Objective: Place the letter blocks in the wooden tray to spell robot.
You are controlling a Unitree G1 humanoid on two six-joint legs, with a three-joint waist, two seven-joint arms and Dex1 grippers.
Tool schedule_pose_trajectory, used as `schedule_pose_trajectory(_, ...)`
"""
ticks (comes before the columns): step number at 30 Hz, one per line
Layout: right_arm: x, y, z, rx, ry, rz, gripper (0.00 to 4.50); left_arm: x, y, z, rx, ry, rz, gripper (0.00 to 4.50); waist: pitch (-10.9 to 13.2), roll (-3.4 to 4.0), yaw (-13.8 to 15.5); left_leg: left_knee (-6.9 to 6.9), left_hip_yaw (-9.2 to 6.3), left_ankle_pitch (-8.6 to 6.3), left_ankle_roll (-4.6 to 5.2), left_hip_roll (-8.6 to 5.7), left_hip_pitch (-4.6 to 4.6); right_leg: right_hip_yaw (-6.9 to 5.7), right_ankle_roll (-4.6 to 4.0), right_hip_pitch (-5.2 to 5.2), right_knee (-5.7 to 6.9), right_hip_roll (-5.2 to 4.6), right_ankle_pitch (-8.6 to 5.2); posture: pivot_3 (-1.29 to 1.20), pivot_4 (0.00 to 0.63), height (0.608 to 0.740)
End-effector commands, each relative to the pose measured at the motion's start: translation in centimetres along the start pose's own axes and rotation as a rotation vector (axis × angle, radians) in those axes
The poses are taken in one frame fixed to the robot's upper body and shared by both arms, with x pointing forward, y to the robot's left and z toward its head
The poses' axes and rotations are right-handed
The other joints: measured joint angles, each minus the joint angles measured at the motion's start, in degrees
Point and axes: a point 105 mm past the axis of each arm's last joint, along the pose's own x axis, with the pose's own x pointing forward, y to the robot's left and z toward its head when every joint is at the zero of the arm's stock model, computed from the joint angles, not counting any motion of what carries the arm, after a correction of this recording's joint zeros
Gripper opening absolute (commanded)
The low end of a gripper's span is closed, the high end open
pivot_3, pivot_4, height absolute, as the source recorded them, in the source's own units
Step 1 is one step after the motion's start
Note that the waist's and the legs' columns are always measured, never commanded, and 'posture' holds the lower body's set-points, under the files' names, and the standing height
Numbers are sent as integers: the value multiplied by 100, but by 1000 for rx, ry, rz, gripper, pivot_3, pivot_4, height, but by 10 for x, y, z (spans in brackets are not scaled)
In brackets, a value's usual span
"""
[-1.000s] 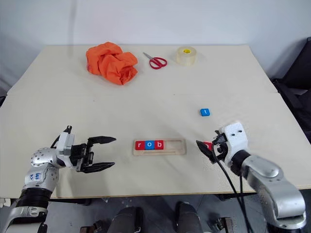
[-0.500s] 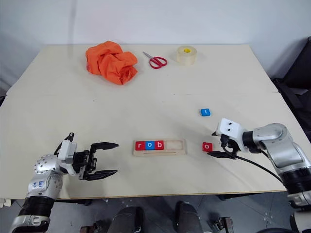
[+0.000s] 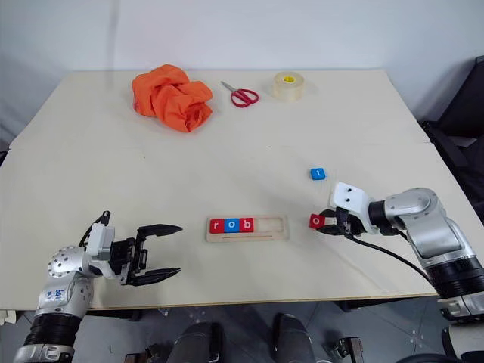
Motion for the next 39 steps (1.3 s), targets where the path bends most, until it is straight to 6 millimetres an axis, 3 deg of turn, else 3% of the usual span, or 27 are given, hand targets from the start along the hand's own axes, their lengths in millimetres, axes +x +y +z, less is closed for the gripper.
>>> schedule_pose_trajectory(1, -12, -6, 40, -58, -73, -27, 1446, -2, 7, 6, 33, -9, 0, 4500, 0, 1, 3, 1, 1, 0, 0, 0, 0, 0, 0, 0, 1, 0, 0, 0, 150, 740)
schedule_pose_trajectory(5, -6, 2, 55, -55, -36, 29, 1446, -1, 14, 5, 42, -8, -7, 4500, 0, 1, 12, 0, -1, -1, 0, 1, -1, -1, -2, -1, 0, 0, -1, 0, 150, 740)
schedule_pose_trajectory(10, 21, 16, 83, -83, -43, 108, 1446, 4, 20, 5, 56, -19, -12, 4500, 0, 1, -3, 0, 0, -2, 2, 1, -4, -1, -2, -4, 0, 1, -1, 0, 150, 740)
schedule_pose_trajectory(20, 53, 23, 88, -159, 53, 182, 1446, 7, 18, 4, 79, -32, 7, 4500, 0, 1, 8, 1, 3, -3, 3, 0, -11, -2, -3, -7, -1, 0, -1, 0, 150, 740)
schedule_pose_trajectory(39, 74, 29, 91, -191, 57, 229, 1446, 0, 8, 5, 82, -23, 52, 4500, 0, 1, -8, 1, 4, -3, 2, 1, -10, -1, -3, -10, 2, 1, -2, 0, 150, 740)
